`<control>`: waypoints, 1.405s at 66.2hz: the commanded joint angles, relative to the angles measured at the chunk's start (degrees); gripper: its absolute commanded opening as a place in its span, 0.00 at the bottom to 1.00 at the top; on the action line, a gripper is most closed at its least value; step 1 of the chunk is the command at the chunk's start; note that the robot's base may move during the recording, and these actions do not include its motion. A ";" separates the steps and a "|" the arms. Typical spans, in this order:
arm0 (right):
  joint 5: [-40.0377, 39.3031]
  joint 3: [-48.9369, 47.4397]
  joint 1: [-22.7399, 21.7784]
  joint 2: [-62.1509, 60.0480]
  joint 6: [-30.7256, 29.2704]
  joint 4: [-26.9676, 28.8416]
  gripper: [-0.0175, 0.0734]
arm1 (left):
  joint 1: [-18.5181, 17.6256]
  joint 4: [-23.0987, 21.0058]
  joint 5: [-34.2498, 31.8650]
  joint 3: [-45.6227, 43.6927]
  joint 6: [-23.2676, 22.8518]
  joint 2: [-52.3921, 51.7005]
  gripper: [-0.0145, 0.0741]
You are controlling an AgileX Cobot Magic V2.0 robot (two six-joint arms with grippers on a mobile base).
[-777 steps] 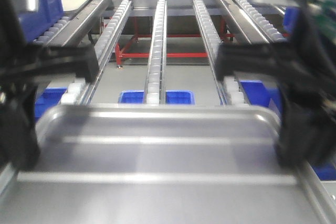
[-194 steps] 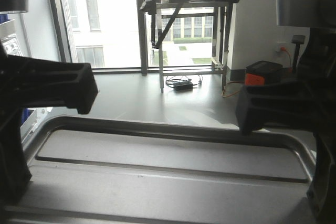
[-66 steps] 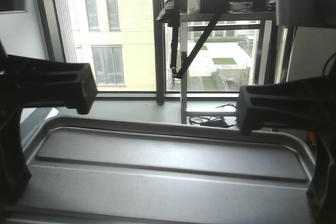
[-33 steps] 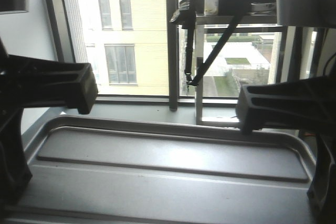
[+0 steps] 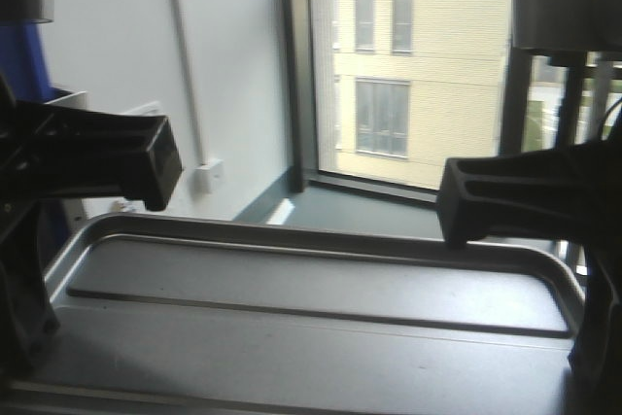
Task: Grab silver tray and stack on right shelf
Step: 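Hold the tray while the base drives to the shelf with another tray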
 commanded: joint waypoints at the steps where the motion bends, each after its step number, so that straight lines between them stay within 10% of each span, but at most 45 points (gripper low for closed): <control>1: 1.68 -1.27 -0.05 -1.08 -0.27 -2.03 0.26 | -0.14 2.05 1.62 -1.30 -0.01 -1.23 0.05; 93: 5.09 -1.27 -0.05 -1.08 -0.27 -2.03 0.26 | -0.14 1.87 1.62 -1.30 -0.01 -1.23 0.05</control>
